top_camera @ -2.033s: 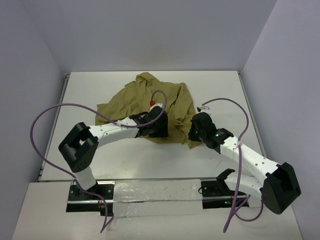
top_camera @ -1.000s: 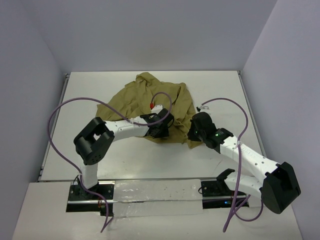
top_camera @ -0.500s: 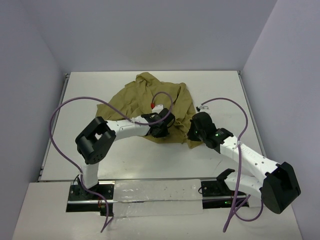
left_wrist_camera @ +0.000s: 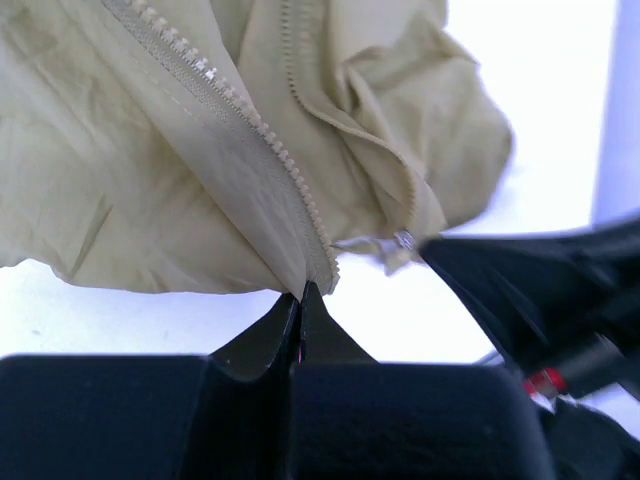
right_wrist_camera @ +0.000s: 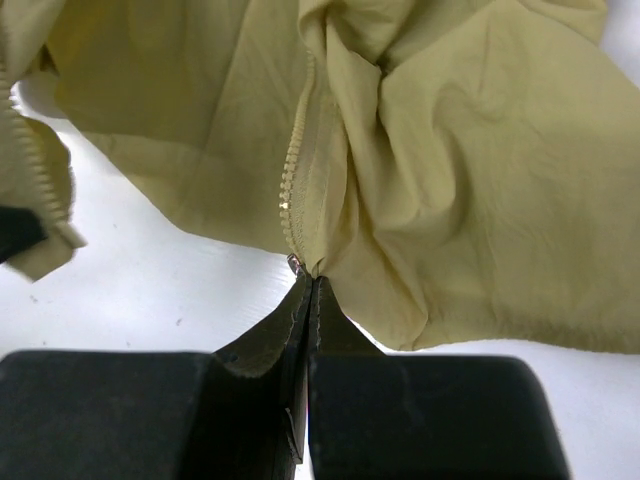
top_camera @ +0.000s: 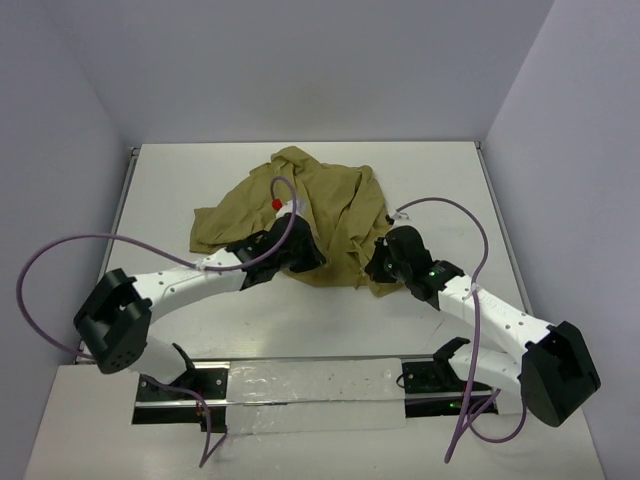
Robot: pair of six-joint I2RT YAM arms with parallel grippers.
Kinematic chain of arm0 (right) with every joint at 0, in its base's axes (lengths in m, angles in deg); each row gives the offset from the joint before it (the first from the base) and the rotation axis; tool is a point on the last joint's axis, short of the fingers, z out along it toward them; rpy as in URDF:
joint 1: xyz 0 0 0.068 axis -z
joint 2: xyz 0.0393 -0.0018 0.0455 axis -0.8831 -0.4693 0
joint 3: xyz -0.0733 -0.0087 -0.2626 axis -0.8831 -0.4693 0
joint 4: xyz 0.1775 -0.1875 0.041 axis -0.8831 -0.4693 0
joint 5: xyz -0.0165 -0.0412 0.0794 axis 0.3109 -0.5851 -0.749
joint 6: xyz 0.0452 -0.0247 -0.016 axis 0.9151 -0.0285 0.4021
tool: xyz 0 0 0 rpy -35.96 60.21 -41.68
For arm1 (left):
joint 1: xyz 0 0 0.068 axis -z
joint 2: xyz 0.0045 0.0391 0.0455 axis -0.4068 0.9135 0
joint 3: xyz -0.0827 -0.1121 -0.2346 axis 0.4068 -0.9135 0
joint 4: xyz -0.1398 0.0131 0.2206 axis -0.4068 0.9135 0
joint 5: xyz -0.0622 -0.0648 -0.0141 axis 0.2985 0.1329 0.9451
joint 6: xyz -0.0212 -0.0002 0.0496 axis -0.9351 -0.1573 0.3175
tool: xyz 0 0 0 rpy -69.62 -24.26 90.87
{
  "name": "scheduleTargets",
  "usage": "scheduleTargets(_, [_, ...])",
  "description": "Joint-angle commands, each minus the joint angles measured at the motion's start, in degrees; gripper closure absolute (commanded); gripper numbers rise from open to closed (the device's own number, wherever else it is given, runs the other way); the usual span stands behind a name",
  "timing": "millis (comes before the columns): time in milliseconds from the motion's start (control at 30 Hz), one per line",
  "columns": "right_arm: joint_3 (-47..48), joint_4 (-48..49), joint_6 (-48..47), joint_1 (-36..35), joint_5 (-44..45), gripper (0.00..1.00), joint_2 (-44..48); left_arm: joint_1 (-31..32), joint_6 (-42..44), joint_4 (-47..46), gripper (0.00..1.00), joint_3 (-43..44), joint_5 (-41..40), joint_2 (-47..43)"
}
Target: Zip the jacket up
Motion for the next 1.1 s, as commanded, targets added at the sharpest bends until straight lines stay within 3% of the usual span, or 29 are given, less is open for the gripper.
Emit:
scheduleTargets(0, [3.6, 4.1, -0.6, 0.7, -1.9, 1.0, -0.6, -2.3, 3.7, -12.6, 1.0, -6.4, 5.3, -8.6])
scheduleTargets(367, [6.9, 12.4, 1.4, 2.3, -14.2, 1.0, 1.1, -3.8, 13.0, -27.8, 1.0, -21.2, -5.5, -25.5])
scheduleTargets(533, [6.4, 18.9, 1.7, 2.9, -21.6, 1.0, 1.4, -4.1, 19.9, -39.2, 1.0, -26.2, -1.7, -29.9])
scheduleTargets(800, [-0.1, 33.8, 3.3, 2.9, -32.4, 1.0, 3.0, -7.0, 14.6, -41.6, 1.0, -22.7, 10.3, -24.3])
scheduleTargets(1067, [-1.7, 34.9, 1.8, 2.9, -34.4, 1.0, 2.7, -8.7, 11.0, -50.5, 1.0, -24.8, 17.5, -20.3])
